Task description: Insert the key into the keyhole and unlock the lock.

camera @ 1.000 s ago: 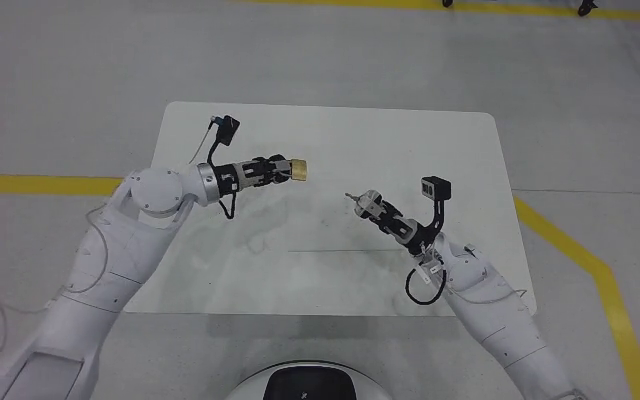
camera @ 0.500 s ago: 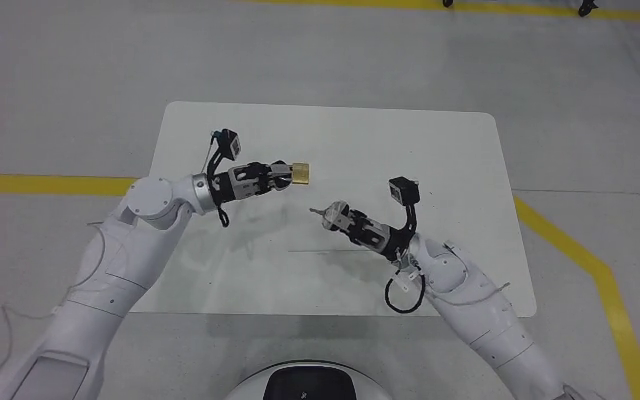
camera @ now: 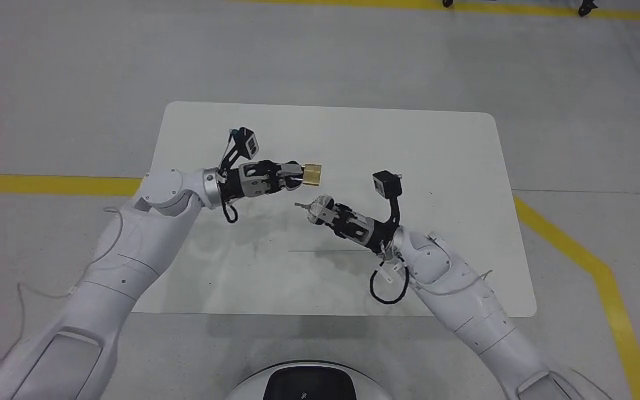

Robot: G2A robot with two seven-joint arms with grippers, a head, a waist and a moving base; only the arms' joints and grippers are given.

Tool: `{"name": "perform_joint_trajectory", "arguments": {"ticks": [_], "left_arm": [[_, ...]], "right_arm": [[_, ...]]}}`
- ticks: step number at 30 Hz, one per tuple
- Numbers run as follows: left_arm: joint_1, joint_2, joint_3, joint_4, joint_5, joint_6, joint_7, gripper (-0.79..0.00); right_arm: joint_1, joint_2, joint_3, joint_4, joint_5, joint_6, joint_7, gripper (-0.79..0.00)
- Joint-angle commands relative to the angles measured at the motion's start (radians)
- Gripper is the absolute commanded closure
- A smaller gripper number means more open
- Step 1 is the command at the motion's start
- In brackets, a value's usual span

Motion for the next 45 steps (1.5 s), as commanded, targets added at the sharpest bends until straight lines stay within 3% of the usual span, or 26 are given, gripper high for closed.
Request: {"name": "perform_joint_trajectory", "arguments": {"ticks": [1,24,33,39,45], "left_arm": [[-0.002,-0.002,0.001,0.005,-0.007,-0.003,-0.016,0.000],[0.005,-0.011,-0.012,-0.004,0.000,-0.026,-0.102,0.000],[0.014,-0.001,-0.042,-0.024,0.098,-0.109,-0.073,0.000],[0.052,0.014,-0.065,-0.115,0.232,-0.183,-0.004,0.000],[0.106,0.025,-0.071,-0.244,0.379,-0.252,0.059,0.000]], "right_arm": [[0.014,-0.008,-0.008,0.017,0.006,-0.004,-0.003,0.000],[0.091,-0.077,-0.008,0.175,0.065,-0.038,-0.060,0.000],[0.071,-0.079,0.043,0.208,0.189,-0.089,-0.048,0.000],[0.046,-0.084,0.073,0.213,0.302,-0.009,-0.068,0.000],[0.059,-0.099,0.061,0.223,0.439,0.079,0.025,0.000]]}}
